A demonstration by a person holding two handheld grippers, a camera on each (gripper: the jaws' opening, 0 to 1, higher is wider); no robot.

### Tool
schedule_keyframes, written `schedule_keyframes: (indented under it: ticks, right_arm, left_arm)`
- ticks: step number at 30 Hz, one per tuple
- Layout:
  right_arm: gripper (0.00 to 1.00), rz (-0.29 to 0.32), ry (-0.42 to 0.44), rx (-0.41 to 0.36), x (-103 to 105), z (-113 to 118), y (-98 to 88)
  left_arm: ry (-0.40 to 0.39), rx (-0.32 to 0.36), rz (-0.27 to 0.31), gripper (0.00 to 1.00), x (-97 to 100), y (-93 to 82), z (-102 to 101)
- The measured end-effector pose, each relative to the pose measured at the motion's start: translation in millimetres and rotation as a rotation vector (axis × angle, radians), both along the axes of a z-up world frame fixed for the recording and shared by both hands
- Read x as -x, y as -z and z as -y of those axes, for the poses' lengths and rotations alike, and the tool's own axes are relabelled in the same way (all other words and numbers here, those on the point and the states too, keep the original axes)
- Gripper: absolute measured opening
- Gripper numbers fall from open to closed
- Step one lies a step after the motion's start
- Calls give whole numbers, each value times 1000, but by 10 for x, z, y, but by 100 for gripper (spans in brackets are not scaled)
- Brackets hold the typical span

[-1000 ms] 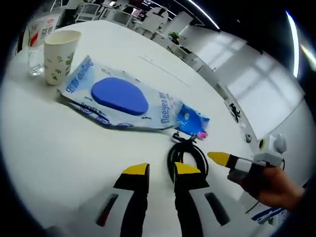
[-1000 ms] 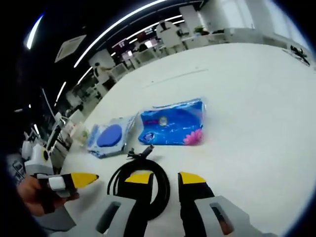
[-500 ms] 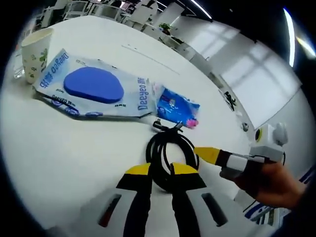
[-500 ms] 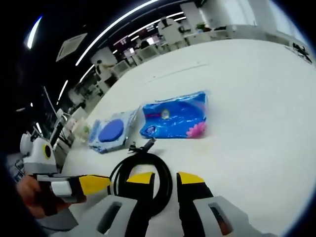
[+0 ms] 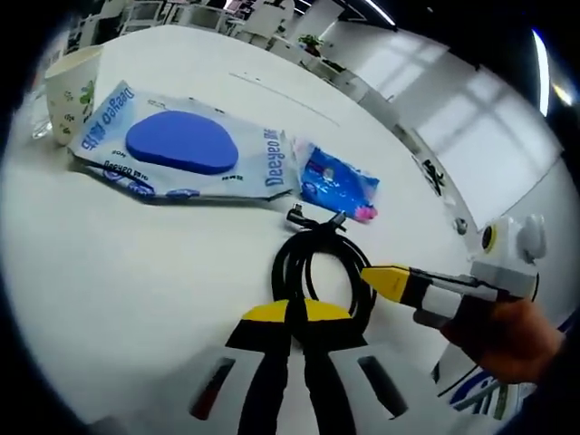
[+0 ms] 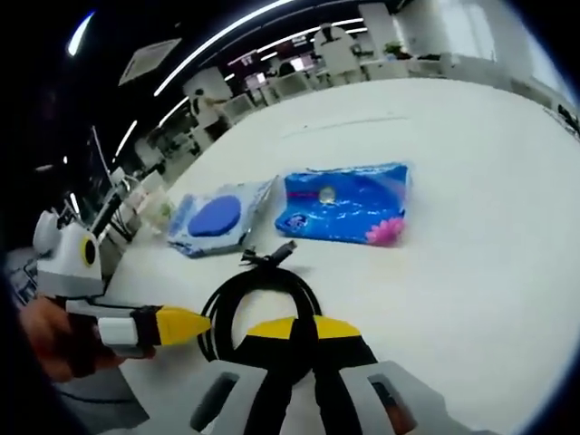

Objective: Arrange the tabletop items into an orderly group along one side of the table until the central work area is clear of visible clutter.

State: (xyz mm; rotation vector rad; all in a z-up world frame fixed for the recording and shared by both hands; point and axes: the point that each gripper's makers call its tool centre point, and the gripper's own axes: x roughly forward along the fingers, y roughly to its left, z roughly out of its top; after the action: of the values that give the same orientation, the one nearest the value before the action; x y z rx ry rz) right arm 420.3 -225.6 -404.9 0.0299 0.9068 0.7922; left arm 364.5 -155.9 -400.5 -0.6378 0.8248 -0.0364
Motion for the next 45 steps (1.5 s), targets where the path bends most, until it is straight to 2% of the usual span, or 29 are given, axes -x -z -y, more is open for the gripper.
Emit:
schedule_keyframes:
  ticks: [4,8,17,22,24,28,30,33,35,36,39,45]
  right_arm:
    - [2,-8,-7,-7,30,-22,-24]
    - [3,-8,-65,2,161,-107,-18]
    - [3,-16,-101,7,148,-135,6]
    - [8,6,-120,-24,97,-149,-90]
    - [9,18,-110,-52,60,-117,-183]
    - [9,43,-80,-64,-63,15,-233]
    - [9,43,-54,-64,-151,69,-208]
    - [8,42,-31,-48,-186,138,-200]
    - [8,37,-9,-39,-221,193,-190]
    - [8,36,1,-40,-243,219,-185]
    - [8,35,16,-34,-272,261,-164]
    - [10,32,37,-5,-341,389,-88]
  left_arm:
    - [-5,-10,-4,1,57,-12,-36]
    - [-25,-17,-9,0,110,-13,-120]
    - [-35,-19,0,1,148,-66,-162]
    - [-42,-6,15,2,149,-99,-186]
    - [-41,-11,26,5,154,-133,-201]
    - [-34,-31,43,9,183,-170,-267]
    - [-37,-36,47,9,185,-140,-324]
    - [-48,-33,49,10,200,-156,-339]
    - [-44,-37,49,10,176,-103,-373]
    - [-40,-40,50,10,210,-159,-346]
    - [-28,-58,53,11,205,-145,-380]
    - [-13,-118,75,11,249,-229,-485]
